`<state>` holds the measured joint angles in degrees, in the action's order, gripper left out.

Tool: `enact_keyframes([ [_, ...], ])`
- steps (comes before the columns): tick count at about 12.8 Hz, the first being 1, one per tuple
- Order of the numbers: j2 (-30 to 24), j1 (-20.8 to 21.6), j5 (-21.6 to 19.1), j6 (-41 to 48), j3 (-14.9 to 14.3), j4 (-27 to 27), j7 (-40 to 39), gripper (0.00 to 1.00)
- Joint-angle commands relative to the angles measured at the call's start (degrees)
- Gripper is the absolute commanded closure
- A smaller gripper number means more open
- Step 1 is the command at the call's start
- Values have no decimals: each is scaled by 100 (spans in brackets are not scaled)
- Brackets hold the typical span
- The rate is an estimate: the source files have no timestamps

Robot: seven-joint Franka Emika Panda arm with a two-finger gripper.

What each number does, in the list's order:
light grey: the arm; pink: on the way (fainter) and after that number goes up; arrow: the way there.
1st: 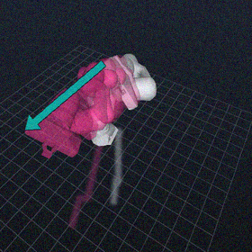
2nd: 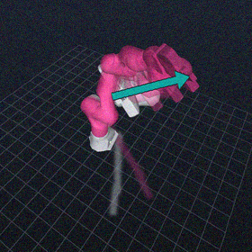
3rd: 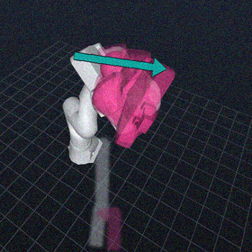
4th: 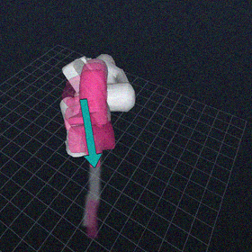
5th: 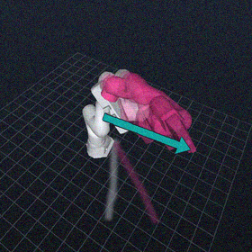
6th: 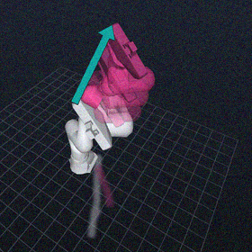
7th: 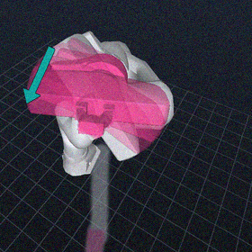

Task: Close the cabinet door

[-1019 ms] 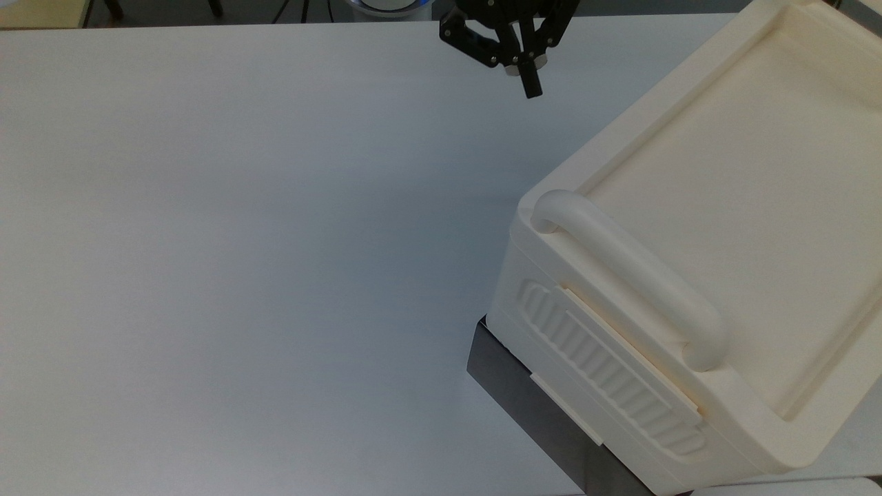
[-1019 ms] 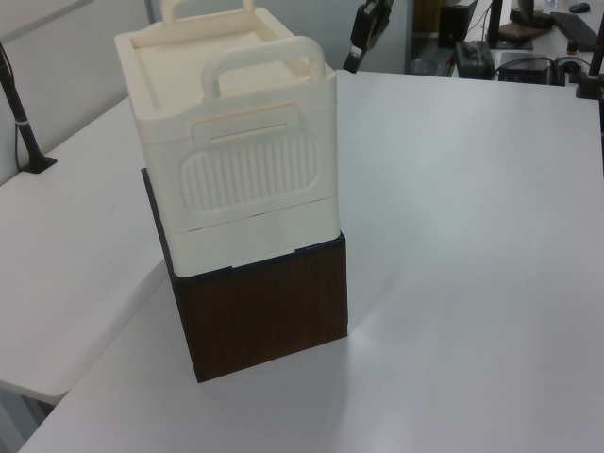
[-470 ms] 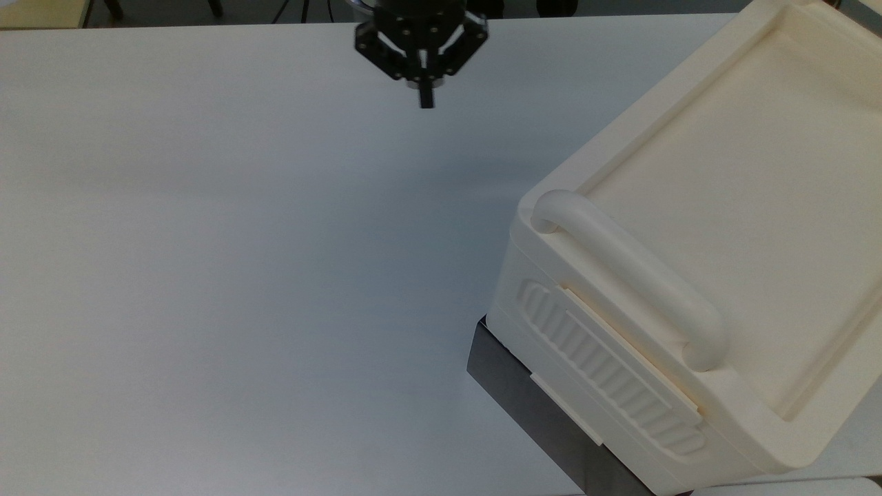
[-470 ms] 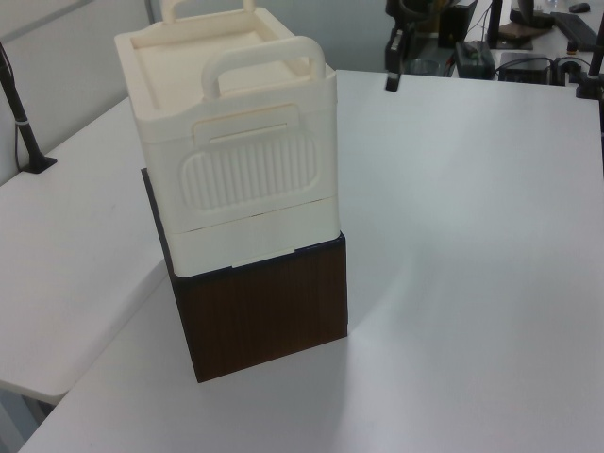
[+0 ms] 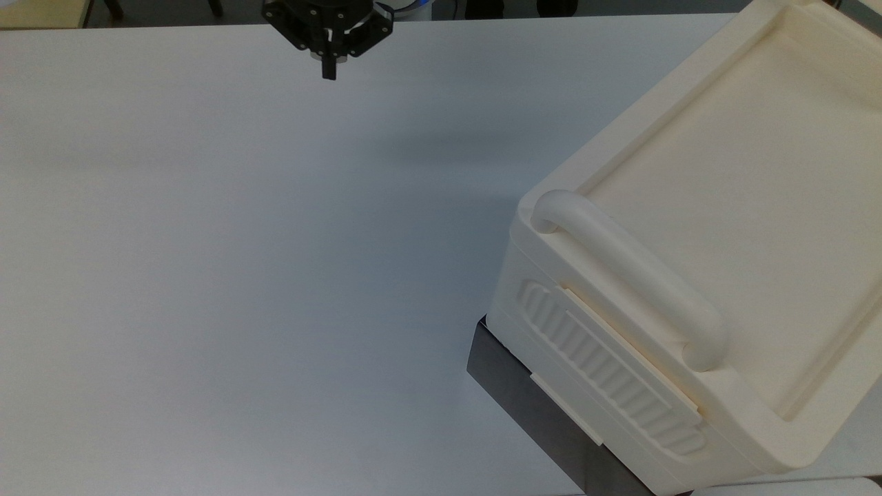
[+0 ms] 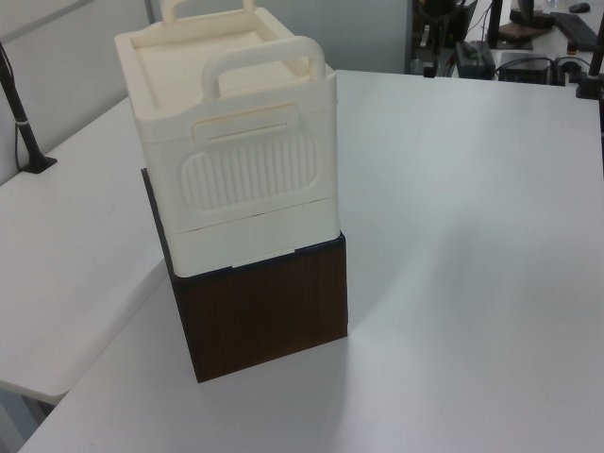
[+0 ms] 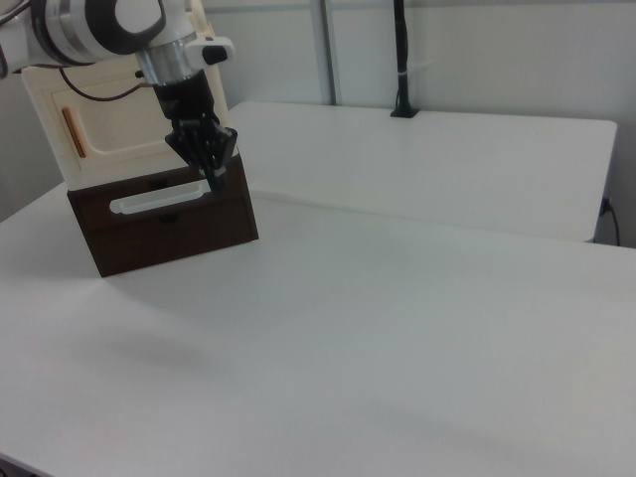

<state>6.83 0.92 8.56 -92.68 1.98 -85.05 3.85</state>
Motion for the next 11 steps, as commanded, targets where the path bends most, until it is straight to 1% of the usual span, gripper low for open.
enact_keyframes([
  [1,-200,-48,58,4,-110,-249,29,50],
  [2,-182,-57,58,-22,-110,-257,29,27],
  [3,-182,-57,58,-22,-110,-266,29,23],
  [4,-191,-57,58,-14,-110,-283,29,5],
  [5,-191,-57,58,-5,-110,-284,29,0],
  [8,-208,-153,58,21,-110,-275,20,0],
  [11,-226,-163,58,30,-110,-248,29,0],
])
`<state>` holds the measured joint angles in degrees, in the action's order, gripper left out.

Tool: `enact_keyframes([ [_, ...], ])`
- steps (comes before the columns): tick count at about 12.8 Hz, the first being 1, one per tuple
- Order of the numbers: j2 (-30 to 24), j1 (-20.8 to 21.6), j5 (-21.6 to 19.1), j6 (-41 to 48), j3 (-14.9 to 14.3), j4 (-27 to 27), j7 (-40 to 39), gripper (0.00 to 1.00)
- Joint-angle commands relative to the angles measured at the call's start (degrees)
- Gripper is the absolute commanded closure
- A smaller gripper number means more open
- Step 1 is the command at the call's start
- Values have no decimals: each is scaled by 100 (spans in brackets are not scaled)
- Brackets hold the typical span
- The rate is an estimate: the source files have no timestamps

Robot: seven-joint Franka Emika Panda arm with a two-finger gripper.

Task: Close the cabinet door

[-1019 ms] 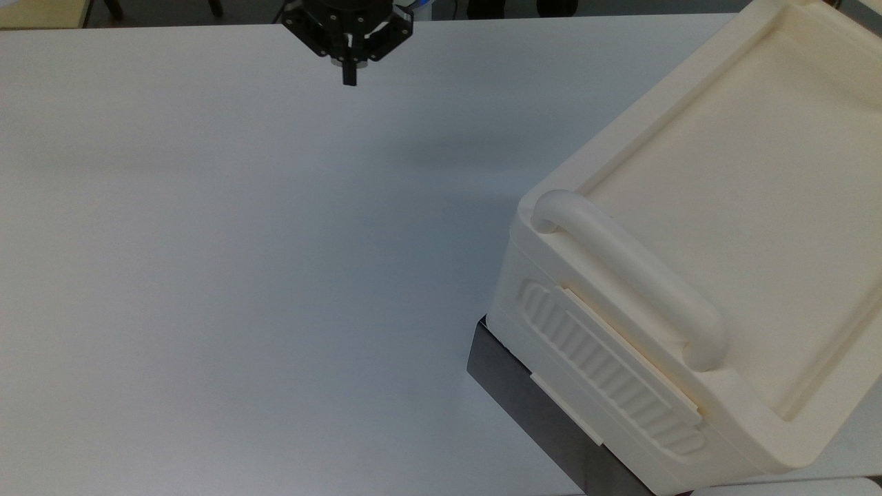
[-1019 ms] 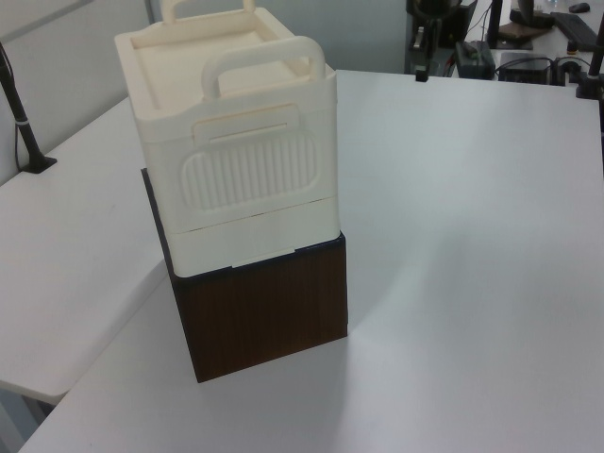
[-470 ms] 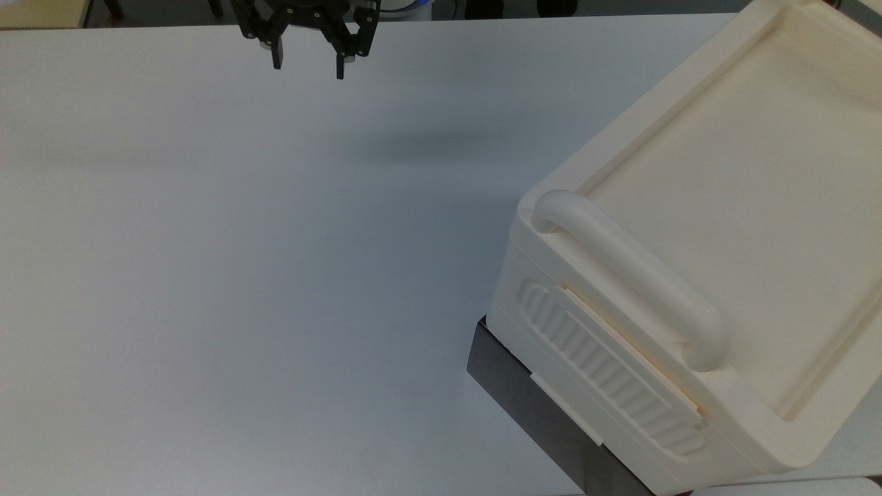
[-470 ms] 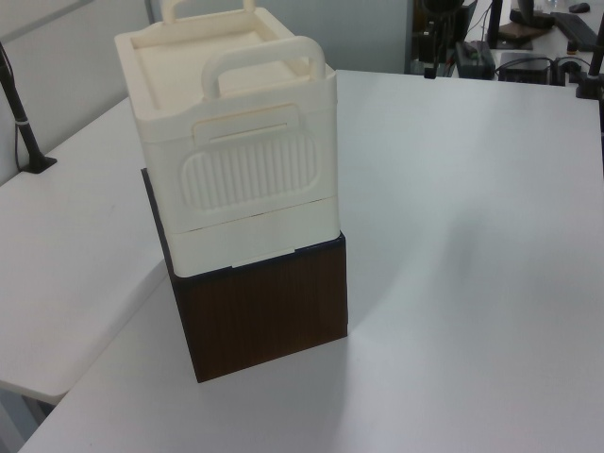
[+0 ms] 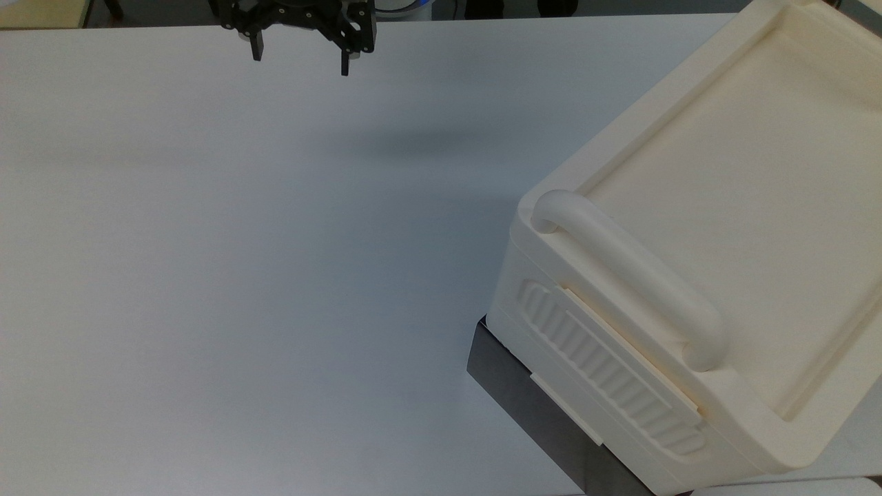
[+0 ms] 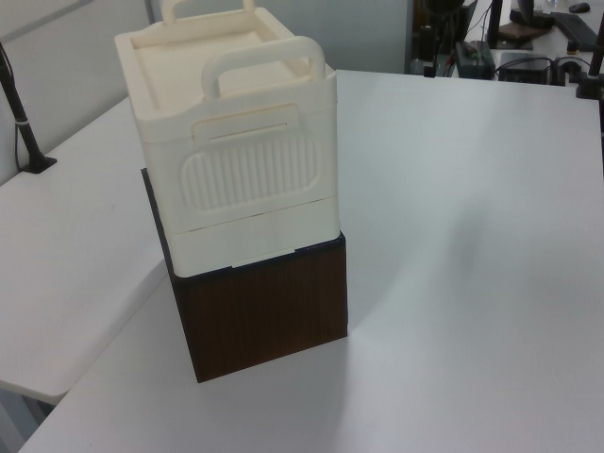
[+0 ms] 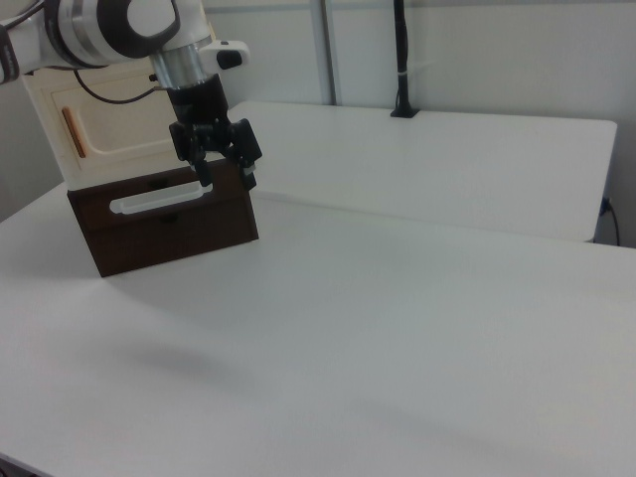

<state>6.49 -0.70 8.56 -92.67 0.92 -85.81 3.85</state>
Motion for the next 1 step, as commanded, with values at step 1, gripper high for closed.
enact_keyframes([
  [1,-201,-1,58,30,-5,-173,28,0],
])
